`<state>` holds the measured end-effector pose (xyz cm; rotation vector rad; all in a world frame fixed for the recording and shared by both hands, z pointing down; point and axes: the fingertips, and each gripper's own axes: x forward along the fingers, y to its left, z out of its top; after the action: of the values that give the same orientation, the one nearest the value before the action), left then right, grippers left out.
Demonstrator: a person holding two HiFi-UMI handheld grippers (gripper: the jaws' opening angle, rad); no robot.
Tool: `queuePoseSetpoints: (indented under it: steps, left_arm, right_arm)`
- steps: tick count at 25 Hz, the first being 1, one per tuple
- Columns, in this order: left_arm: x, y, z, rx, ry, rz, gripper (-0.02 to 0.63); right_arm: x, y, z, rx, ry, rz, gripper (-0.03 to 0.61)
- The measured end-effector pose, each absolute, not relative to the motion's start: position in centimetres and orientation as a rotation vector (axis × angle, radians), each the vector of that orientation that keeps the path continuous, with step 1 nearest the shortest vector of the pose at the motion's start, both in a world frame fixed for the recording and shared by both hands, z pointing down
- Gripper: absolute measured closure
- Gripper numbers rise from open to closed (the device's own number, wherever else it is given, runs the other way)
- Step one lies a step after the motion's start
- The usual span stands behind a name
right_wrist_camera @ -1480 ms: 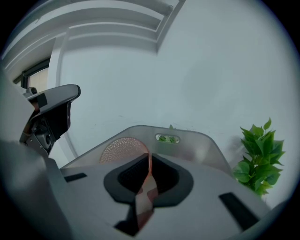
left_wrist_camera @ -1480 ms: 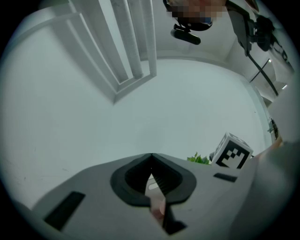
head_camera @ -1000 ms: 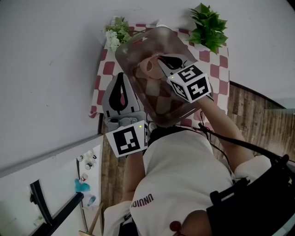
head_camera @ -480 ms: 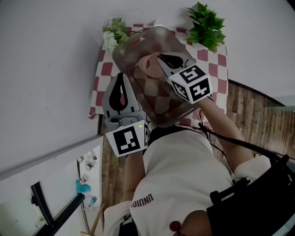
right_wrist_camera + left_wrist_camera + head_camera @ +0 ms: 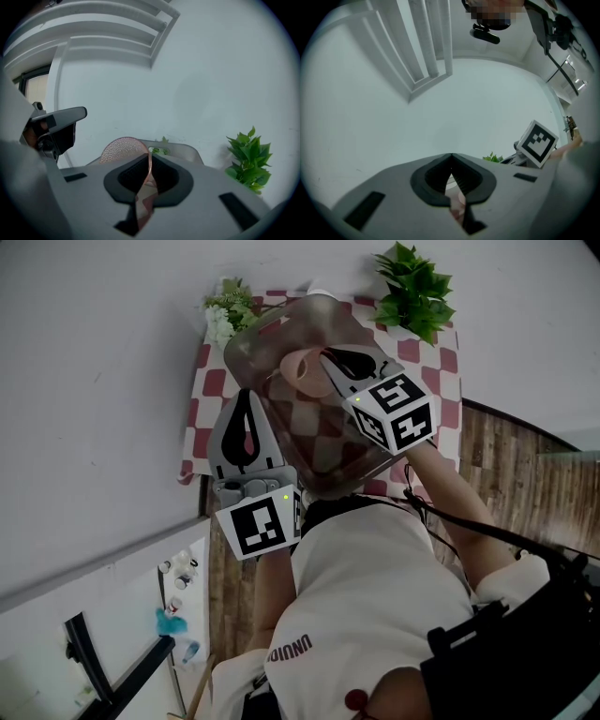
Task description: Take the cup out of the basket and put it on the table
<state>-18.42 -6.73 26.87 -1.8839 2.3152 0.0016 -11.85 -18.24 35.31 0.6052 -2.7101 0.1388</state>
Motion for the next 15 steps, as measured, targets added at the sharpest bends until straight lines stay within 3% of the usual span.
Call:
queuePoseSetpoints:
  steps: [15]
  left_arm:
    - [-17.8,-7.0,26.7,-1.907,2.290,0.010,0.601]
  right_arm:
    - [-10.6,-18.5,33.7,0.680,-2.733,0.110,0.543]
